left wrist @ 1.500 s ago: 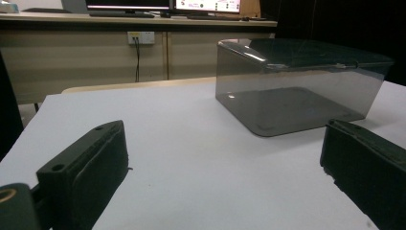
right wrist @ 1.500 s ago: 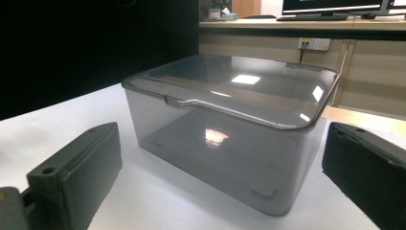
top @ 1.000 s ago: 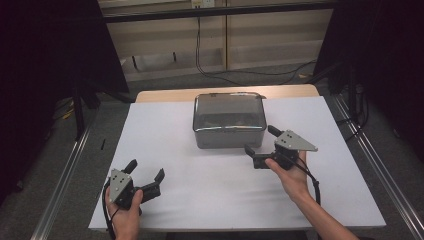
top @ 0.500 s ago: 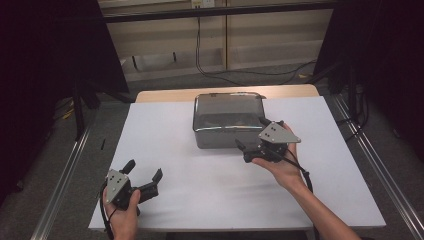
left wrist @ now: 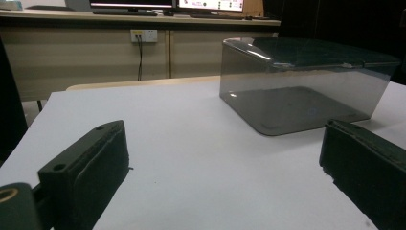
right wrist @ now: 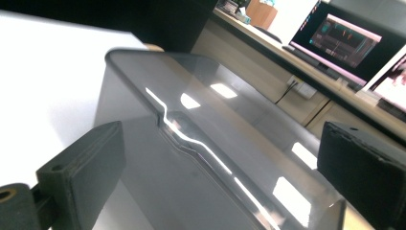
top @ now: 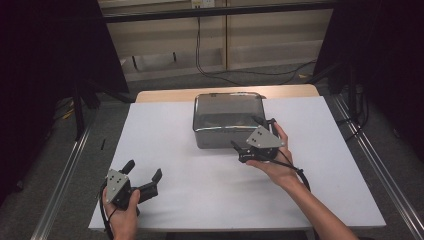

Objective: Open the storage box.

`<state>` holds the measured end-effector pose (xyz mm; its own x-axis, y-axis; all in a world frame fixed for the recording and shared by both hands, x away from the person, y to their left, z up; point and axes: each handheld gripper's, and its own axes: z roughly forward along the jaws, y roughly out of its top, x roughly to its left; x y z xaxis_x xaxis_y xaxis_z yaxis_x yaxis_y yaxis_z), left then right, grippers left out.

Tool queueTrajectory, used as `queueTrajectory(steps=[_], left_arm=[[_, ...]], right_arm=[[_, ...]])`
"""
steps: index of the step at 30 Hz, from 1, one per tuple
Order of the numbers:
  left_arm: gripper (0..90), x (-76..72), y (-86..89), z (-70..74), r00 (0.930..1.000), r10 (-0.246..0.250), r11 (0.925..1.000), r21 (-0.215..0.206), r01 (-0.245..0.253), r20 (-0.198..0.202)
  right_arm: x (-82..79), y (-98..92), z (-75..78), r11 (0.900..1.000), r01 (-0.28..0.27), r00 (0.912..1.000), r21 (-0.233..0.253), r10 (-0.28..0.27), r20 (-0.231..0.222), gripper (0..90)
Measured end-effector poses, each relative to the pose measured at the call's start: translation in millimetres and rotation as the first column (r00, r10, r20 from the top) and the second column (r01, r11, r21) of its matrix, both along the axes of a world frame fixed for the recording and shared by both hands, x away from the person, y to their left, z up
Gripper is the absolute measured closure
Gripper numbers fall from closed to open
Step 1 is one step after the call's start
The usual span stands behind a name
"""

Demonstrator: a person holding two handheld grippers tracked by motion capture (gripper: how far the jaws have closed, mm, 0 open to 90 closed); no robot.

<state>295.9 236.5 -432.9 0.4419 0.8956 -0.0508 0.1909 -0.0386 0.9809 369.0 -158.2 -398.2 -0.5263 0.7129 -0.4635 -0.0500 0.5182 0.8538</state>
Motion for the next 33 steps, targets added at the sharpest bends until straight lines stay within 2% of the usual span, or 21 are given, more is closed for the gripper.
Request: queueTrajectory(steps=[1,5,7,9,10,11,12,14,15,17,19,20,21,22,23,24,25,26,29,31,33], left_arm=[[2.9,0.1,-0.1,-0.1,1.0000,0.000,1.0000,-0.001,0.000,0.000],[2.9,-0.1,0.1,0.0,1.0000,-0.002,1.0000,0.000,0.002,-0.001],[2.9,-0.2,0.4,-0.3,1.0000,-0.001,1.0000,-0.003,0.001,-0.003],[2.9,0.1,0.4,-0.2,1.0000,-0.004,1.0000,-0.002,0.004,-0.004],[2.9,0.1,0.4,-0.2,1.0000,-0.004,1.0000,-0.002,0.004,-0.004],[2.9,0.0,-0.1,-0.3,1.0000,-0.005,1.0000,-0.005,0.005,-0.004],[2.9,0.0,-0.1,-0.3,1.0000,-0.005,1.0000,-0.005,0.005,-0.004],[2.9,-0.2,-0.1,-0.1,1.0000,-0.006,1.0000,-0.004,0.006,-0.004],[2.9,-0.3,0.2,0.2,1.0000,-0.006,1.0000,-0.003,0.006,-0.001],[2.9,-0.4,0.3,0.2,1.0000,-0.004,1.0000,-0.005,0.004,-0.001],[2.9,-0.4,0.4,0.1,1.0000,-0.004,1.0000,-0.005,0.004,-0.002],[2.9,-0.4,0.4,0.1,1.0000,-0.004,1.0000,-0.005,0.004,-0.002],[3.0,-0.3,0.3,0.1,1.0000,-0.004,1.0000,-0.006,0.004,-0.002],[3.0,-0.3,0.2,0.1,1.0000,-0.003,1.0000,-0.006,0.003,-0.003],[2.9,-0.4,-0.8,-0.4,1.0000,-0.008,0.9999,0.006,0.008,-0.003],[2.9,-0.4,-0.8,-0.4,1.0000,-0.008,0.9999,0.006,0.008,-0.003],[2.9,-0.4,-1.8,-0.6,0.9999,-0.012,0.9999,0.005,0.012,-0.001],[2.9,-0.5,-2.2,-0.5,0.9999,-0.017,0.9998,0.008,0.017,-0.002],[2.9,-0.3,-2.8,-0.5,0.9998,-0.019,0.9998,0.010,0.019,0.001],[2.9,0.1,-2.7,-0.9,0.9997,-0.023,0.9997,0.007,0.023,-0.002],[2.9,0.0,-2.6,-0.8,0.9998,-0.022,0.9997,0.008,0.022,-0.001]], right_arm=[[0.6,3.3,-0.4,0.999,-0.004,0.9996,-0.055,0.006,0.028,5.8],[3.7,6.7,0.0,0.997,0.005,0.9991,-0.082,-0.001,0.041,6.0],[4.6,7.9,-1.0,0.994,0.014,0.9974,-0.107,-0.006,0.072,7.6],[3.7,9.5,-3.5,0.984,0.015,0.9930,-0.176,0.006,0.118,9.3],[3.7,9.5,-3.5,0.984,0.015,0.9930,-0.176,0.006,0.118,9.3],[2.2,11.7,-6.3,0.973,0.017,0.9896,-0.232,0.017,0.143,12.2],[2.2,11.7,-6.3,0.973,0.017,0.9896,-0.232,0.017,0.143,12.2],[0.5,14.8,-9.6,0.959,0.013,0.9849,-0.283,0.037,0.169,14.9],[0.1,17.9,-12.2,0.945,0.022,0.9818,-0.326,0.041,0.185,16.1],[0.1,19.0,-13.2,0.941,0.030,0.9801,-0.336,0.038,0.194,16.5],[0.0,23.0,-15.2,0.907,0.047,0.9718,-0.418,0.056,0.229,20.6],[0.0,23.0,-15.2,0.907,0.047,0.9718,-0.418,0.056,0.229,20.6],[-0.8,26.5,-15.8,0.880,0.059,0.9643,-0.471,0.071,0.255,23.1],[-0.8,26.5,-15.8,0.880,0.059,0.9643,-0.471,0.071,0.255,23.1],[-1.4,29.9,-16.6,0.848,0.080,0.9554,-0.525,0.085,0.283,25.2],[-1.4,29.9,-16.6,0.848,0.080,0.9554,-0.525,0.085,0.283,25.2],[-1.3,32.1,-18.3,0.832,0.087,0.9526,-0.548,0.091,0.290,28.7],[-1.3,32.1,-18.3,0.832,0.087,0.9526,-0.548,0.091,0.290,28.7],[-1.0,33.9,-22.2,0.804,0.097,0.9498,-0.586,0.101,0.296,33.6],[-1.6,35.9,-24.6,0.793,0.102,0.9469,-0.601,0.108,0.303,39.7],[-1.6,37.6,-26.7,0.781,0.099,0.9501,-0.616,0.110,0.292,42.3]])
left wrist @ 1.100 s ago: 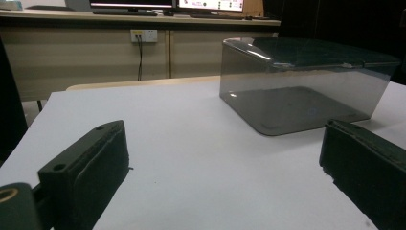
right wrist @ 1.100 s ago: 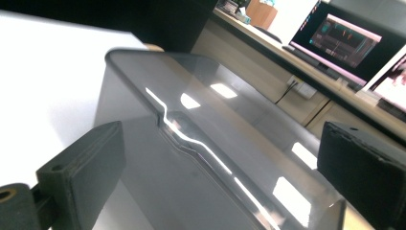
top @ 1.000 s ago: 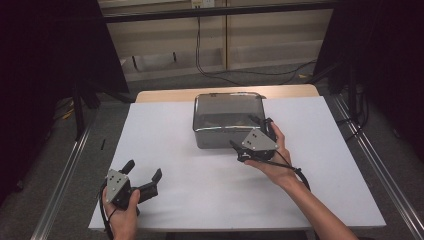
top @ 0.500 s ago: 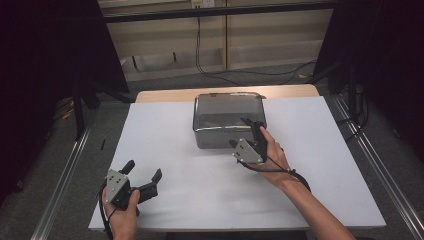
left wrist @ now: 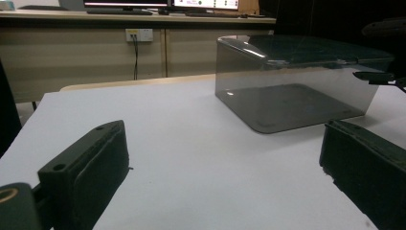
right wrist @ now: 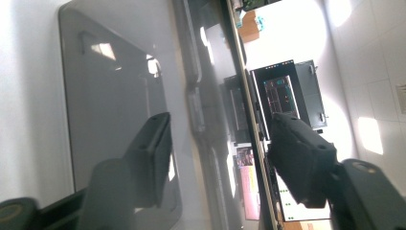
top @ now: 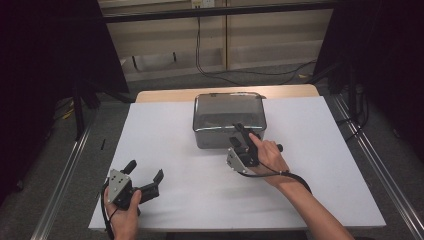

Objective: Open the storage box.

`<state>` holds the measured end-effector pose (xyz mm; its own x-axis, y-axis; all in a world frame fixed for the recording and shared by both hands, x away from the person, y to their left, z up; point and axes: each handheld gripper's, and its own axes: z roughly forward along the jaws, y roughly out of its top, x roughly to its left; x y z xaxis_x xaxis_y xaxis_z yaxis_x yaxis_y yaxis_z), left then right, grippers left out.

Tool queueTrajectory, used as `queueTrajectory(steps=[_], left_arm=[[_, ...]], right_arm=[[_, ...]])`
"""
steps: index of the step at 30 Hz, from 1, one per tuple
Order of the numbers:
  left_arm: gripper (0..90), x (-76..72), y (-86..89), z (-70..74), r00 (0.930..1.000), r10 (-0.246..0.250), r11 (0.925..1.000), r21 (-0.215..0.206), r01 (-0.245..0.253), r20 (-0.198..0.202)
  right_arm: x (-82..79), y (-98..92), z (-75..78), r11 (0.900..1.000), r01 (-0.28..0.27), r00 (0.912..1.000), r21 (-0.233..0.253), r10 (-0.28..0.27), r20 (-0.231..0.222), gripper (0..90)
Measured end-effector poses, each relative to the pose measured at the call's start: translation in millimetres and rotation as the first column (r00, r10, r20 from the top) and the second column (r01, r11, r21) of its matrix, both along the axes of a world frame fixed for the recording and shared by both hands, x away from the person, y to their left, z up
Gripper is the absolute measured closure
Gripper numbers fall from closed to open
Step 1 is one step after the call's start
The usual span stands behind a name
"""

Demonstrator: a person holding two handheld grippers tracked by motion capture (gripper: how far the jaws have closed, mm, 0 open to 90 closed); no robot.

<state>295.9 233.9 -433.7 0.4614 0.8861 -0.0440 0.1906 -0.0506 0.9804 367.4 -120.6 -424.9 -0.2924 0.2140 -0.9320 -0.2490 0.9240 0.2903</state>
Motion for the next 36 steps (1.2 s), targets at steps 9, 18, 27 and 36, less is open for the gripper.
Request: queueTrajectory(steps=[9,18,27,36], left_arm=[[2.9,0.0,-0.6,-0.3,1.0000,-0.001,1.0000,0.002,0.001,0.002],[2.9,0.3,-1.3,-0.5,1.0000,-0.002,1.0000,0.005,0.002,0.002],[2.9,0.2,-1.1,-0.5,1.0000,-0.001,1.0000,0.004,0.001,0.002],[2.9,0.5,-1.1,-0.5,1.0000,-0.002,1.0000,0.005,0.002,0.001]], right_arm=[[-1.3,8.1,-7.2,0.996,-0.012,0.9999,-0.088,0.013,0.011,54.7],[1.2,8.2,-7.6,0.995,0.003,0.9999,-0.102,-0.001,0.016,67.5],[-0.3,12.6,-7.2,0.995,0.001,0.9992,-0.099,0.003,0.041,77.3],[0.1,12.6,-6.1,0.995,-0.005,0.9992,-0.097,0.009,0.040,77.9]])
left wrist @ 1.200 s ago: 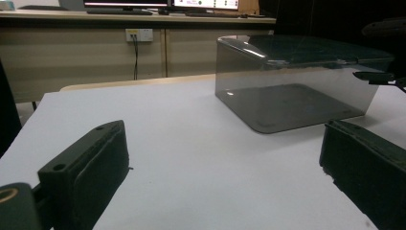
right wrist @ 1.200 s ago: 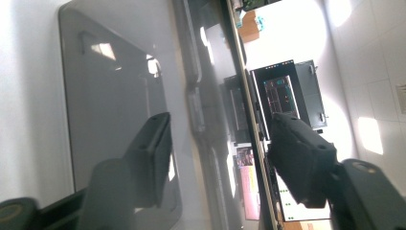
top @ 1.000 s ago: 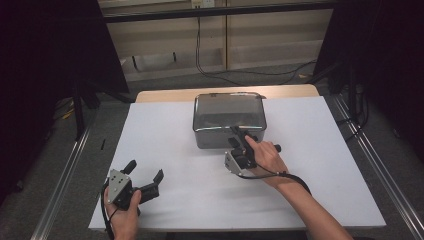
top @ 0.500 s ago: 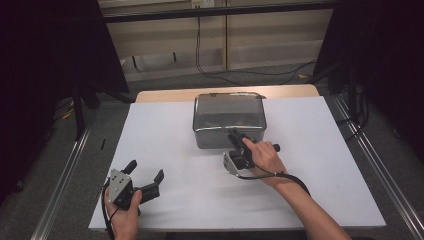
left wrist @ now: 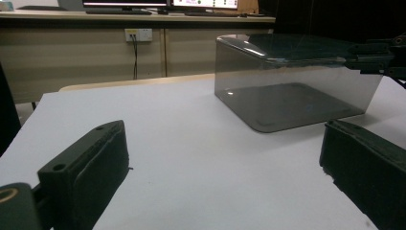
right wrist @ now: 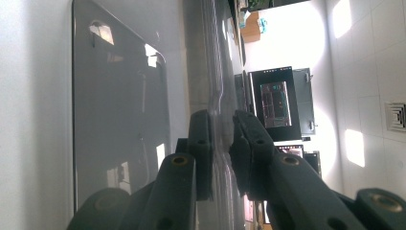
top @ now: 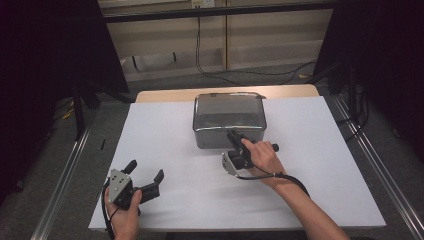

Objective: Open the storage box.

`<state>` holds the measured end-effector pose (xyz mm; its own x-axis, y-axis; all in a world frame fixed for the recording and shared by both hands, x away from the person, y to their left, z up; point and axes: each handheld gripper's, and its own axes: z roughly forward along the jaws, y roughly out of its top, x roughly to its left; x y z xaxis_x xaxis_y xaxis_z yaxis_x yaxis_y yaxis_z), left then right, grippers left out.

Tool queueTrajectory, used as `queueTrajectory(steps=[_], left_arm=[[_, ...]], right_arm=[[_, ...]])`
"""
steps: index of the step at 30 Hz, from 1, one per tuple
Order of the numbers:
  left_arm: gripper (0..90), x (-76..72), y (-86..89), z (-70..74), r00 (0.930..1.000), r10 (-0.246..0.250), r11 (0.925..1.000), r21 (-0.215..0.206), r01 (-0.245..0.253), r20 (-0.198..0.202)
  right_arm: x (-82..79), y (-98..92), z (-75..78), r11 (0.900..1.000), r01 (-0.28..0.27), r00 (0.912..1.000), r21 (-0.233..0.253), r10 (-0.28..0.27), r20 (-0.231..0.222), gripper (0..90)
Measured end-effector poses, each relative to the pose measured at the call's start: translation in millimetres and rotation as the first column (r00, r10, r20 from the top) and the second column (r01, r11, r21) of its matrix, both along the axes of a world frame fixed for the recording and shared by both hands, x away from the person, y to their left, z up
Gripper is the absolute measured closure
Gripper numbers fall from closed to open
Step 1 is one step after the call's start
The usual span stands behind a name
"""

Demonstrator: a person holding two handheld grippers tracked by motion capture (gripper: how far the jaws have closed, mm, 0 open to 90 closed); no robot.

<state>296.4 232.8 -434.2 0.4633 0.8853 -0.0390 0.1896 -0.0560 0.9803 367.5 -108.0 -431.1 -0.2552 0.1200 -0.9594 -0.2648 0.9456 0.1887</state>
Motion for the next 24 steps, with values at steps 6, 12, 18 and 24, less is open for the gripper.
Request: queueTrajectory(steps=[6,12,18,24], left_arm=[[2.9,0.1,0.4,0.1,1.0000,0.004,1.0000,-0.002,-0.004,0.001],[2.8,0.4,1.0,0.0,0.9999,0.008,1.0000,-0.001,-0.008,-0.008],[2.8,0.9,1.7,-0.2,0.9998,0.001,1.0000,0.003,-0.001,-0.019],[3.2,1.8,3.5,0.3,0.9994,-0.005,1.0000,-0.003,0.004,-0.034]], right_arm=[[-0.1,-1.1,1.4,1.000,-0.001,1.0000,0.015,0.001,0.000,78.0],[-0.5,-1.5,3.3,1.000,-0.004,1.0000,0.019,0.004,-0.006,78.2],[-0.1,-2.1,6.2,0.999,-0.007,1.0000,0.031,0.007,-0.007,78.0],[0.4,-1.5,7.4,1.000,-0.008,1.0000,0.027,0.008,-0.005,78.4]])
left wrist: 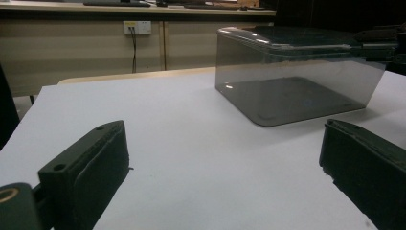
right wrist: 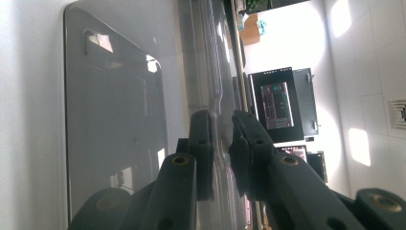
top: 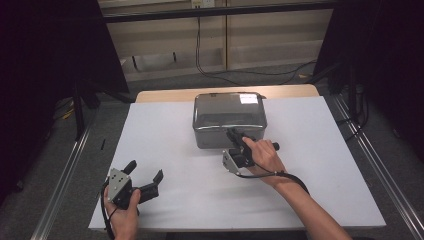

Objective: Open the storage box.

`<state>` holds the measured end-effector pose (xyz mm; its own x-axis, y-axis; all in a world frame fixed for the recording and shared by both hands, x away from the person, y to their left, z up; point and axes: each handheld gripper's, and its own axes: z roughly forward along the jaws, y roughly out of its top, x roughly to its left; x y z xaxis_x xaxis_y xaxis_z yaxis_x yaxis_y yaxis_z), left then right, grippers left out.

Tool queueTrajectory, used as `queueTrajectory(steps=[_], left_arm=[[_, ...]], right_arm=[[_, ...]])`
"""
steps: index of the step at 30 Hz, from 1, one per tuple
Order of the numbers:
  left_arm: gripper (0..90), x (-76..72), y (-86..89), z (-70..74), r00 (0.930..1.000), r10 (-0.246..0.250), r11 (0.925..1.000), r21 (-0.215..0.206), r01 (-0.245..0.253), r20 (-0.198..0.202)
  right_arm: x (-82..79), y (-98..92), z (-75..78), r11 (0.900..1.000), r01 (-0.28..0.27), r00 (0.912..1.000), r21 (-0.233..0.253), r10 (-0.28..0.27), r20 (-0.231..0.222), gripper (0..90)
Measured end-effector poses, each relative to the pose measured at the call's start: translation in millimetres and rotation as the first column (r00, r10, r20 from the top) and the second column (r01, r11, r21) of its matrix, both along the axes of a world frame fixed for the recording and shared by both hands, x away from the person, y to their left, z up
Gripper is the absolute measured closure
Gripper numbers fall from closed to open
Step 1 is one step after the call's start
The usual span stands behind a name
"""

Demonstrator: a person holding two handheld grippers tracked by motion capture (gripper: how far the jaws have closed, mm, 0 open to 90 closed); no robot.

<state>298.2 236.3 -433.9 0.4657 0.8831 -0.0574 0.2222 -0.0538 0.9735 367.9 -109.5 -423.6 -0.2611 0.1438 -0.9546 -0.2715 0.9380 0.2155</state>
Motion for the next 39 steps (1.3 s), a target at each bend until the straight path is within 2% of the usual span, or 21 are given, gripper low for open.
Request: queueTrajectory(steps=[6,9,11,14,20,23,25,28,34,39], left_arm=[[3.1,2.1,2.1,0.5,0.9998,-0.012,0.9997,-0.022,0.012,-0.017],[3.3,3.2,1.7,1.3,0.9995,-0.028,0.9994,-0.022,0.028,-0.013],[4.6,4.5,-1.4,3.0,0.9992,-0.035,0.9994,0.004,0.035,-0.017],[5.4,5.3,-3.8,4.7,0.9984,-0.051,0.9986,-0.013,0.051,-0.023],[5.3,9.7,-7.2,8.4,0.9958,-0.090,0.9957,-0.021,0.090,-0.014],[3.5,14.8,-13.5,13.3,0.9922,-0.124,0.9920,-0.022,0.124,0.010],[3.1,16.3,-15.3,14.6,0.9919,-0.127,0.9918,-0.012,0.127,0.011],[2.8,21.2,-20.2,16.6,0.9903,-0.139,0.9897,-0.034,0.139,0.007],[1.7,34.0,-30.5,18.5,0.9848,-0.172,0.9850,-0.013,0.172,0.025],[2.5,42.2,-39.0,19.2,0.9834,-0.179,0.9839,0.006,0.178,0.033]], right_arm=[[0.1,-0.3,1.4,1.000,-0.001,1.0000,0.011,0.001,0.007,78.6],[-0.2,-0.3,1.8,1.000,0.001,1.0000,0.013,-0.002,0.009,78.8],[-0.1,-0.2,2.3,1.000,0.000,0.9999,0.015,0.000,0.014,78.8],[-0.6,0.0,2.7,1.000,0.003,0.9997,0.015,-0.003,0.025,79.1],[0.5,0.0,3.7,1.000,-0.006,0.9996,0.013,0.006,0.026,79.1],[0.7,-0.1,4.3,1.000,-0.004,0.9998,0.017,0.004,0.020,78.9],[0.9,0.0,4.3,1.000,-0.005,0.9998,0.016,0.005,0.019,78.9],[1.6,0.7,4.1,1.000,-0.006,0.9998,0.015,0.006,0.020,78.8],[2.4,1.0,5.9,1.000,-0.007,0.9997,0.020,0.007,0.023,78.7],[2.4,0.5,6.0,1.000,-0.007,0.9998,0.023,0.007,0.020,78.6]])
